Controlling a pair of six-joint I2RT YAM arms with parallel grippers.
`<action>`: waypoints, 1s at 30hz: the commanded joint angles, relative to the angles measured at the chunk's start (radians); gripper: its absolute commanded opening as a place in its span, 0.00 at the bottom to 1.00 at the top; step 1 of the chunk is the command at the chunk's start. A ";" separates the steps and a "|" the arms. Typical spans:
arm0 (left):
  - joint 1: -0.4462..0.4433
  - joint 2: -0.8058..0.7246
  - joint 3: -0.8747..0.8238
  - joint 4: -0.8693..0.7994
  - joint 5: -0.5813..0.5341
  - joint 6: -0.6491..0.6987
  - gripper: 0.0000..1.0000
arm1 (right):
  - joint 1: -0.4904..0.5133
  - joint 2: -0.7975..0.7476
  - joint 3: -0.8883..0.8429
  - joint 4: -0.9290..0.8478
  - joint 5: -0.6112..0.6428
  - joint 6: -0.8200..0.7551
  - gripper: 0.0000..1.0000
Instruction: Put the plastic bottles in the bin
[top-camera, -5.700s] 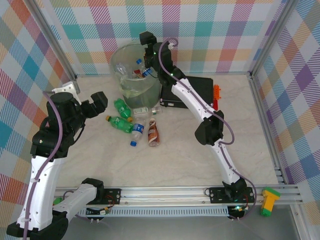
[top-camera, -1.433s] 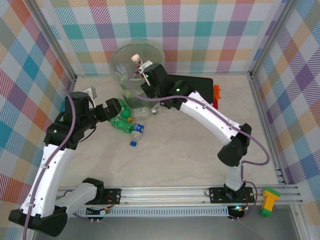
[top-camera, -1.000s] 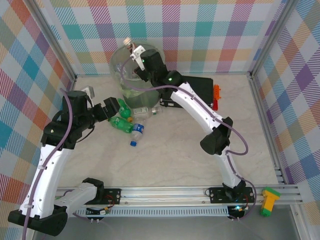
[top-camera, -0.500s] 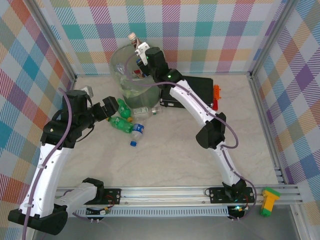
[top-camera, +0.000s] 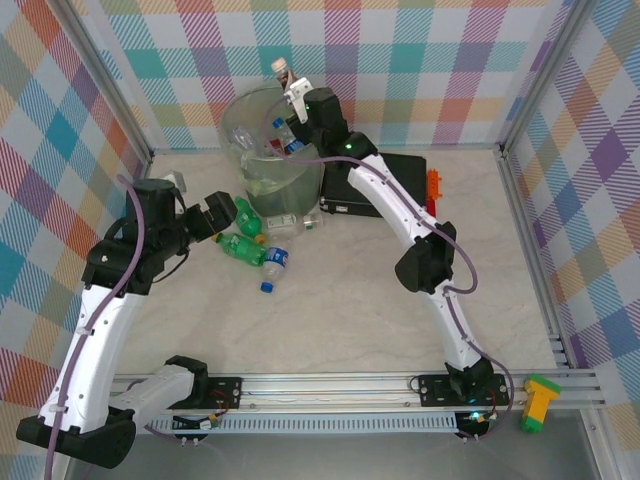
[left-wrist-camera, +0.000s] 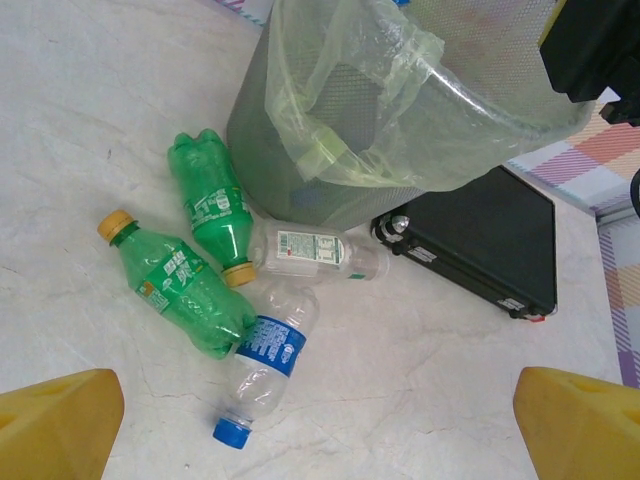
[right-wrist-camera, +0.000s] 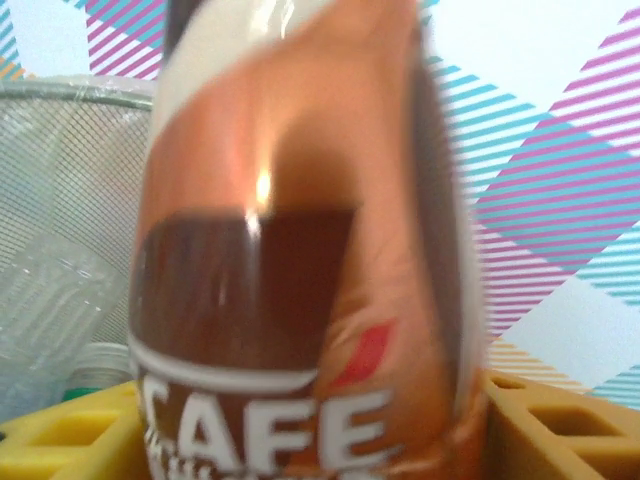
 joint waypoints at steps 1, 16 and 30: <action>-0.009 -0.006 0.023 -0.008 -0.008 -0.011 1.00 | 0.004 -0.019 0.043 0.026 -0.015 0.014 0.84; -0.009 -0.035 0.003 -0.013 -0.007 -0.009 0.99 | 0.020 -0.088 0.040 -0.001 -0.018 0.060 0.99; -0.009 -0.058 -0.126 0.038 0.046 0.010 0.99 | 0.045 -0.265 -0.104 -0.121 -0.038 0.242 0.99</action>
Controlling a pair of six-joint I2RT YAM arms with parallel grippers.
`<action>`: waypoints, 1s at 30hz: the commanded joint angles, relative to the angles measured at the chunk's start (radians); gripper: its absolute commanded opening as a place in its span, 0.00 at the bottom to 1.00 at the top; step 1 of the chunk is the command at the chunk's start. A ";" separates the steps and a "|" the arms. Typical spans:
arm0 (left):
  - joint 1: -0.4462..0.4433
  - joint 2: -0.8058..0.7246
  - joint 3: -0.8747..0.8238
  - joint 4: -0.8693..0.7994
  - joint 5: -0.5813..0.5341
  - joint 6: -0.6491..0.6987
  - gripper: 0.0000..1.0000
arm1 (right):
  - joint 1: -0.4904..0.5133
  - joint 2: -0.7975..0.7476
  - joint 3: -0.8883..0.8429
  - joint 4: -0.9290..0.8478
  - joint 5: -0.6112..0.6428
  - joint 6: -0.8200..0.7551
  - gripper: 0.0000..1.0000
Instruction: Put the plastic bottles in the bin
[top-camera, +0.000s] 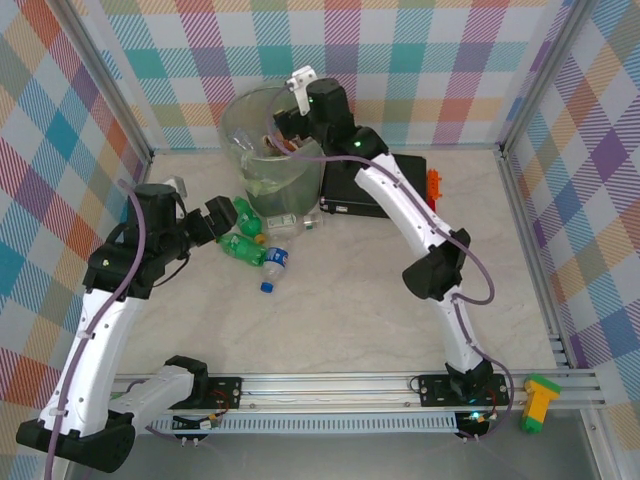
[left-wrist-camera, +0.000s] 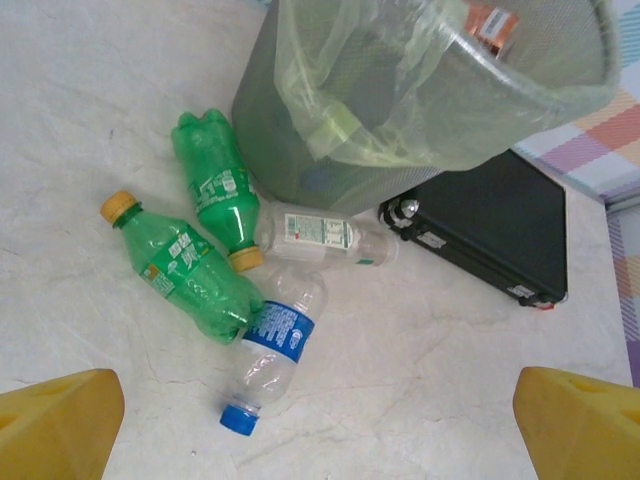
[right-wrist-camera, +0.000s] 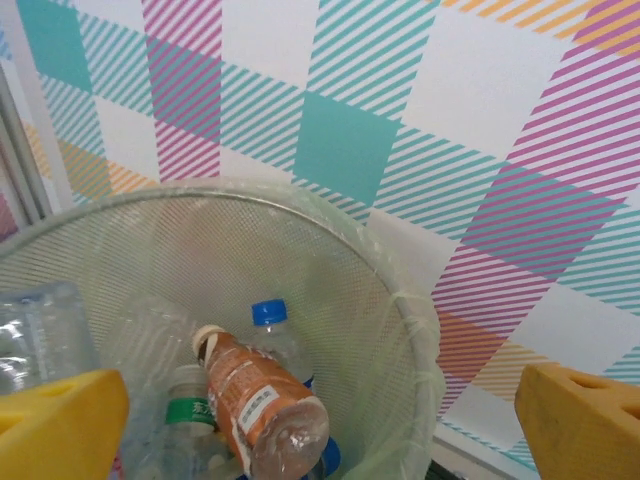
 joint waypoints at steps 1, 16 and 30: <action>-0.009 -0.026 -0.061 0.031 0.043 0.010 1.00 | 0.011 -0.099 -0.070 -0.049 -0.021 0.118 0.99; -0.039 0.013 -0.294 0.068 0.237 0.031 0.89 | 0.084 -0.554 -0.741 -0.032 -0.040 0.462 0.99; -0.281 0.308 -0.251 0.179 0.009 0.047 0.78 | 0.110 -0.820 -1.048 -0.067 -0.114 0.517 0.99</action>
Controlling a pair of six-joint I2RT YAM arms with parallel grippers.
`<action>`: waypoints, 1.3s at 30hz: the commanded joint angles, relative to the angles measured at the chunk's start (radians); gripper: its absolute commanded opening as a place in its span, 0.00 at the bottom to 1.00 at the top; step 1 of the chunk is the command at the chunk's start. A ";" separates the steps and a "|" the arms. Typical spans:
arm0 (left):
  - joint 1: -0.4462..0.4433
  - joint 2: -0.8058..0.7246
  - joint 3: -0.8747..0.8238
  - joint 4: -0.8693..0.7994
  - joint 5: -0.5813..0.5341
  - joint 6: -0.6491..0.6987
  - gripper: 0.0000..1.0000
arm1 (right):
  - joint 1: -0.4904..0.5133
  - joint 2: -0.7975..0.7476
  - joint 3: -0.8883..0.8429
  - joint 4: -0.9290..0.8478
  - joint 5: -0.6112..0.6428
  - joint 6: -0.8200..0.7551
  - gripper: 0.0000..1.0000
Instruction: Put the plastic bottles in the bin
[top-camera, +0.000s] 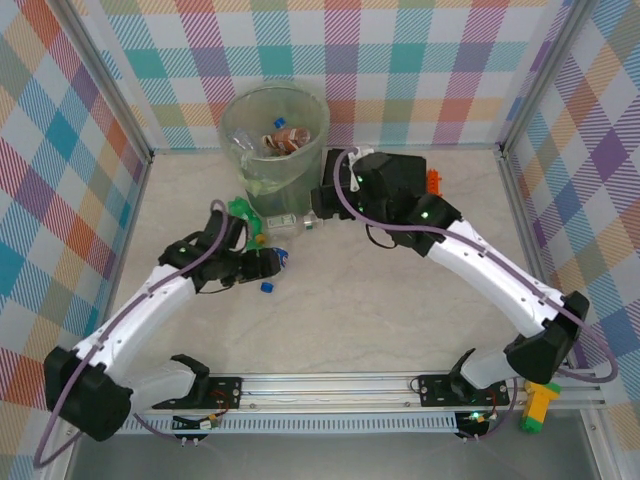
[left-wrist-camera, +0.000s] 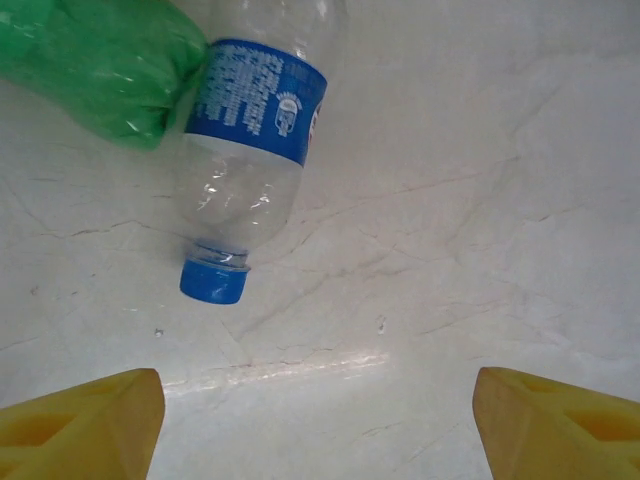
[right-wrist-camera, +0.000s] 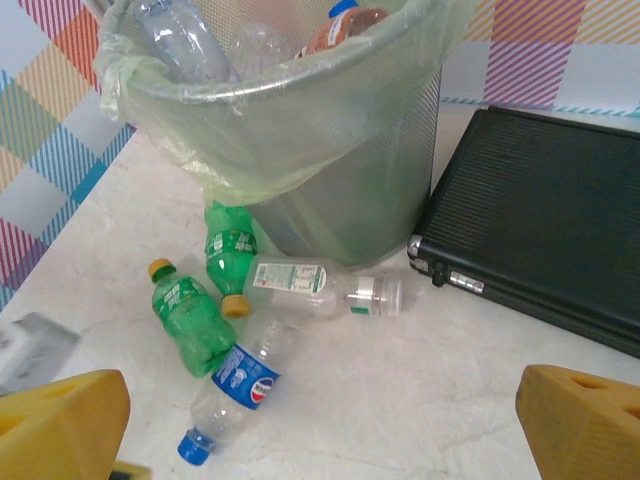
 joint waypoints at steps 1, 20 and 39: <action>-0.050 0.102 0.071 0.040 -0.110 0.022 0.76 | 0.005 -0.060 -0.041 -0.011 -0.015 0.006 0.99; -0.081 0.516 0.282 0.027 -0.305 0.038 0.72 | -0.032 -0.355 -0.252 0.004 -0.038 -0.105 0.99; -0.100 0.648 0.339 -0.005 -0.347 0.060 0.72 | -0.099 -0.356 -0.279 0.044 -0.091 -0.102 0.99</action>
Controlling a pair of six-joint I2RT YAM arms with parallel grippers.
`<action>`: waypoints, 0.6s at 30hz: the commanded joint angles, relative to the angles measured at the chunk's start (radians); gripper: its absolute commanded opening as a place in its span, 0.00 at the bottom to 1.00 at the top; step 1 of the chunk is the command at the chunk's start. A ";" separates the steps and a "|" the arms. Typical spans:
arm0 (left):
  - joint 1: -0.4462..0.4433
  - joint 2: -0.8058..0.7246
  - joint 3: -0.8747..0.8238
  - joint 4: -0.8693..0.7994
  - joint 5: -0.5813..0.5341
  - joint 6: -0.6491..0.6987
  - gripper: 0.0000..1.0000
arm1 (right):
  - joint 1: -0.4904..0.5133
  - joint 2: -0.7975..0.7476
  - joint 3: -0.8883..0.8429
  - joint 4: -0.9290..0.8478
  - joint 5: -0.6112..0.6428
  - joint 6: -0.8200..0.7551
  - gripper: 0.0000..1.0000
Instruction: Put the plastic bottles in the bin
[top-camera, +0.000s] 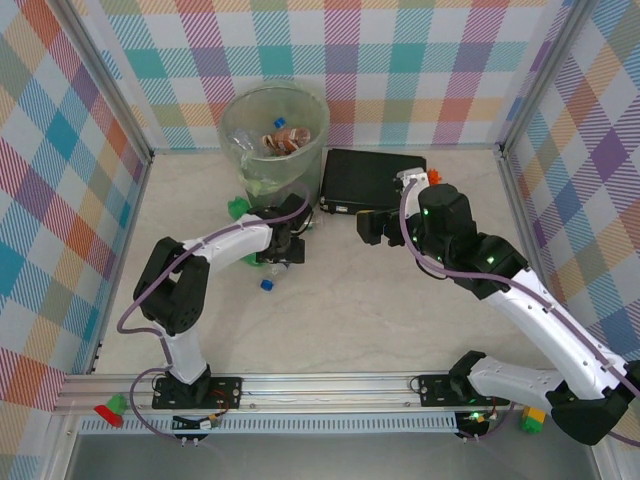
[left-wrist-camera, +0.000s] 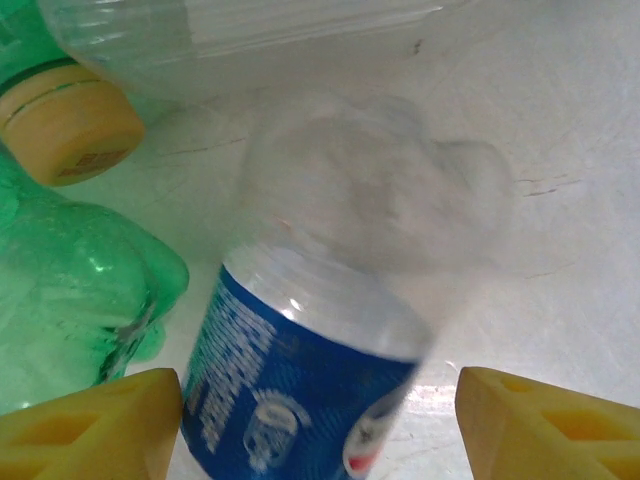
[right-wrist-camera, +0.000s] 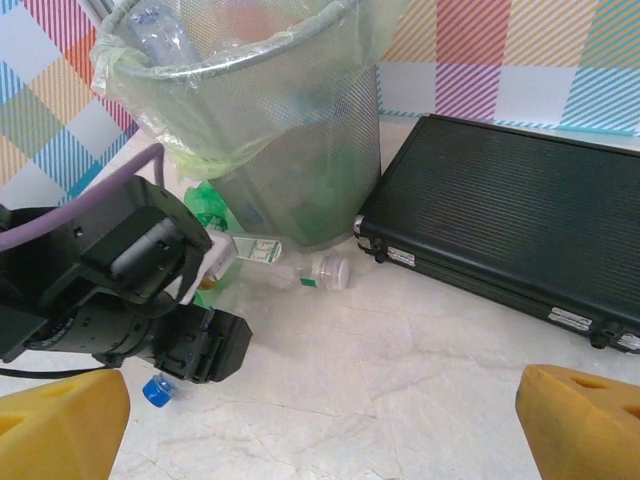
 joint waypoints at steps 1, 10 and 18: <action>-0.011 0.038 0.023 -0.031 -0.025 0.024 0.72 | -0.006 -0.003 -0.005 0.032 -0.024 -0.007 0.99; -0.037 0.056 0.006 0.000 0.011 0.025 0.67 | -0.008 -0.036 -0.022 0.013 -0.010 -0.004 0.99; -0.066 0.049 0.019 -0.015 0.000 0.022 0.56 | -0.008 -0.062 -0.032 0.004 -0.030 0.018 0.99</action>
